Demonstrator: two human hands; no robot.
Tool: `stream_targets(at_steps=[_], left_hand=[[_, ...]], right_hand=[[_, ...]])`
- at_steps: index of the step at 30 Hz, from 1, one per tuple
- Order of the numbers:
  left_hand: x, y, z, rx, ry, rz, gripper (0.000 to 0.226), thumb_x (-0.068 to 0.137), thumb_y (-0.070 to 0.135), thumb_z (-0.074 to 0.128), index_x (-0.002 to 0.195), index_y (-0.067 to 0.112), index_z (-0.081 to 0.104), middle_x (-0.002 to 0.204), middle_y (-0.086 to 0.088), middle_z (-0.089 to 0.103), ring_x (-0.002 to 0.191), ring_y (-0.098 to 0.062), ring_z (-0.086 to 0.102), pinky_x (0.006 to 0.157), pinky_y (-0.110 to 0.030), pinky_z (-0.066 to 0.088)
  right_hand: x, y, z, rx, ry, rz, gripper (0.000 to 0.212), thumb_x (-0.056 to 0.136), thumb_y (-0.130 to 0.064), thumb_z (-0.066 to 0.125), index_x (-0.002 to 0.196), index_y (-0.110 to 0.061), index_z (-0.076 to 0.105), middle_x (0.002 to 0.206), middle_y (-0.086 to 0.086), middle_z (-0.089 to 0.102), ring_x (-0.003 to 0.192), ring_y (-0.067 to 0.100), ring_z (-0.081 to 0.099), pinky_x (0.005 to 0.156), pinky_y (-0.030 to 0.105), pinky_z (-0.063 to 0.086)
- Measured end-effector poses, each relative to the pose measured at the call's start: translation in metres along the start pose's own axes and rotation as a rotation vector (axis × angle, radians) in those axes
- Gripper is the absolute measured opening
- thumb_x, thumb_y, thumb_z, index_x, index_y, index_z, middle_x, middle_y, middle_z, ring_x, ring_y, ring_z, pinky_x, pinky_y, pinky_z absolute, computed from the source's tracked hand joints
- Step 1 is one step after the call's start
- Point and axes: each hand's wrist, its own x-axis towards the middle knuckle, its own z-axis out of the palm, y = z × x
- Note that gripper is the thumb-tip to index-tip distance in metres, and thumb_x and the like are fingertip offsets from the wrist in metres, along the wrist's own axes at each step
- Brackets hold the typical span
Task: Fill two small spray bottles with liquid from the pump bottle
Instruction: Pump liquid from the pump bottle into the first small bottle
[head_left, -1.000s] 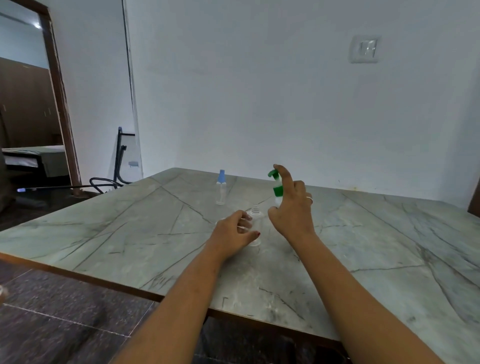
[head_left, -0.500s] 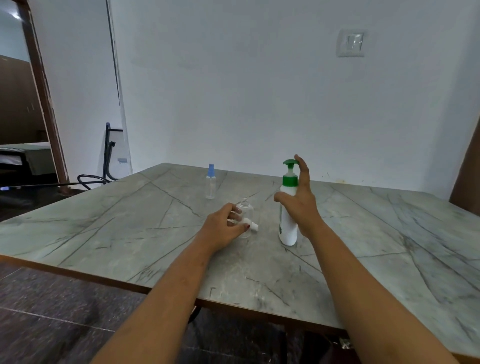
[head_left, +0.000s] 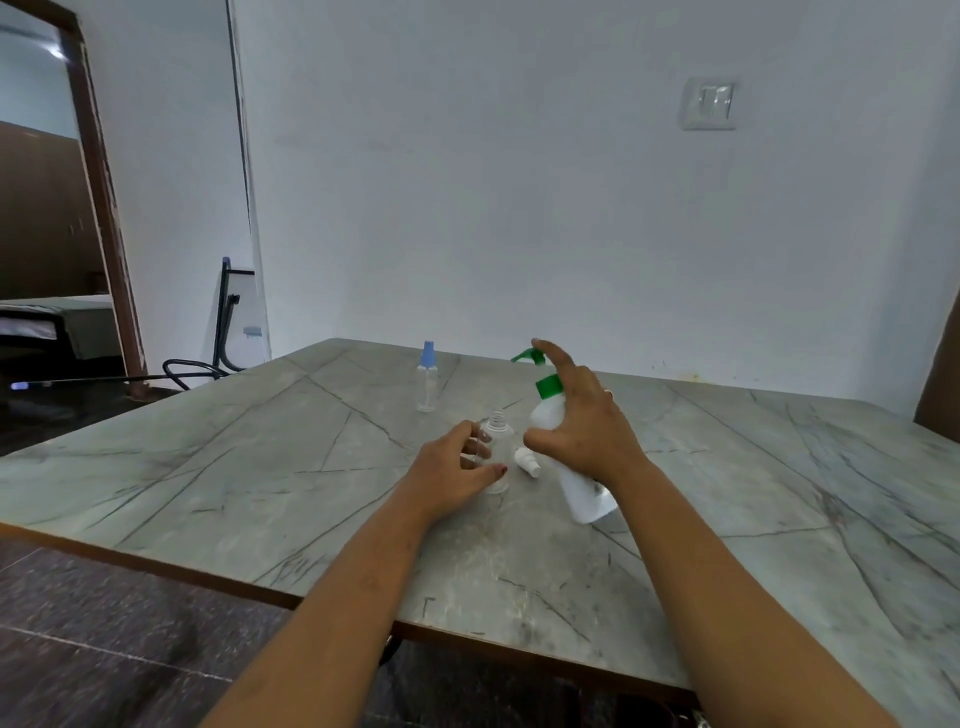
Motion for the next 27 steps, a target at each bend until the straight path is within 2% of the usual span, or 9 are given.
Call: stream_targets(at_steps=[4, 7, 11, 13, 15, 17, 19, 24, 27], left_hand=[[-0.001, 0.001, 0.001, 0.005, -0.001, -0.003, 0.042, 0.084, 0.036, 0.067, 0.118, 0.020, 0.050, 0.106, 0.007, 0.058, 0.090, -0.011, 0.058, 0.078, -0.018, 0.046], [-0.002, 0.002, 0.000, -0.007, -0.007, 0.005, 0.043, 0.084, 0.034, 0.067, 0.120, 0.018, 0.050, 0.107, 0.006, 0.058, 0.091, -0.012, 0.059, 0.079, -0.019, 0.046], [-0.002, 0.002, -0.002, -0.023, -0.005, 0.011, 0.037, 0.083, 0.033, 0.068, 0.113, 0.019, 0.052, 0.103, 0.005, 0.061, 0.088, -0.010, 0.060, 0.076, -0.016, 0.045], [-0.002, 0.003, -0.002, -0.021, -0.006, 0.004, 0.035, 0.083, 0.033, 0.068, 0.112, 0.020, 0.052, 0.102, 0.006, 0.060, 0.088, -0.010, 0.060, 0.073, -0.013, 0.044], [-0.003, 0.003, -0.002, -0.028, -0.001, -0.003, 0.035, 0.083, 0.033, 0.068, 0.112, 0.020, 0.052, 0.101, 0.007, 0.061, 0.087, -0.009, 0.060, 0.070, -0.010, 0.043], [-0.001, 0.002, -0.002, -0.031, 0.013, -0.004, 0.035, 0.083, 0.034, 0.068, 0.112, 0.020, 0.053, 0.100, 0.006, 0.062, 0.087, -0.010, 0.061, 0.068, -0.008, 0.044], [0.001, 0.001, -0.002, -0.030, 0.020, -0.009, 0.036, 0.083, 0.034, 0.068, 0.113, 0.020, 0.054, 0.100, 0.006, 0.062, 0.087, -0.009, 0.060, 0.066, -0.007, 0.043], [0.002, 0.001, -0.001, 0.018, 0.074, -0.007, 0.036, 0.081, 0.033, 0.070, 0.110, 0.018, 0.055, 0.098, 0.006, 0.060, 0.080, -0.009, 0.058, 0.066, -0.010, 0.043], [0.002, 0.002, -0.001, 0.042, 0.107, 0.006, 0.037, 0.079, 0.034, 0.072, 0.109, 0.018, 0.056, 0.097, 0.006, 0.059, 0.078, -0.011, 0.057, 0.070, -0.017, 0.046]], right_hand=[[-0.005, -0.002, -0.006, -0.203, -0.122, -0.029, 0.100, 0.062, -0.036, 0.069, 0.139, -0.057, 0.009, 0.106, -0.004, 0.053, 0.091, 0.021, 0.051, 0.072, 0.033, 0.050], [-0.006, 0.001, -0.007, -0.156, -0.161, 0.022, 0.099, 0.063, -0.034, 0.071, 0.140, -0.053, 0.012, 0.104, -0.002, 0.056, 0.086, 0.021, 0.056, 0.071, 0.034, 0.053], [0.014, 0.024, -0.012, 0.308, -0.131, 0.354, 0.086, 0.073, -0.016, 0.073, 0.141, -0.036, 0.026, 0.111, 0.008, 0.053, 0.077, 0.019, 0.057, 0.058, 0.025, 0.047], [0.025, 0.040, -0.015, 0.423, -0.266, 0.561, 0.070, 0.077, -0.018, 0.070, 0.136, -0.028, 0.033, 0.107, 0.013, 0.054, 0.076, 0.024, 0.058, 0.059, 0.028, 0.048], [0.030, 0.044, -0.012, 0.382, -0.470, 0.650, 0.063, 0.074, -0.027, 0.070, 0.129, -0.017, 0.041, 0.099, 0.014, 0.056, 0.076, 0.025, 0.058, 0.062, 0.031, 0.048], [0.035, 0.046, -0.002, 0.309, -0.556, 0.659, 0.069, 0.069, -0.030, 0.072, 0.129, -0.015, 0.042, 0.102, 0.014, 0.056, 0.080, 0.025, 0.057, 0.065, 0.030, 0.048], [0.038, 0.039, 0.007, 0.263, -0.587, 0.609, 0.065, 0.076, -0.022, 0.070, 0.132, -0.021, 0.038, 0.106, 0.013, 0.053, 0.084, 0.025, 0.057, 0.067, 0.029, 0.048], [0.039, 0.035, 0.017, 0.246, -0.623, 0.535, 0.072, 0.077, -0.018, 0.070, 0.139, -0.027, 0.034, 0.120, 0.014, 0.051, 0.100, 0.030, 0.059, 0.086, 0.038, 0.050], [0.037, 0.032, 0.016, 0.250, -0.632, 0.502, 0.072, 0.077, -0.017, 0.069, 0.139, -0.028, 0.034, 0.117, 0.012, 0.052, 0.091, 0.026, 0.059, 0.075, 0.032, 0.051]])
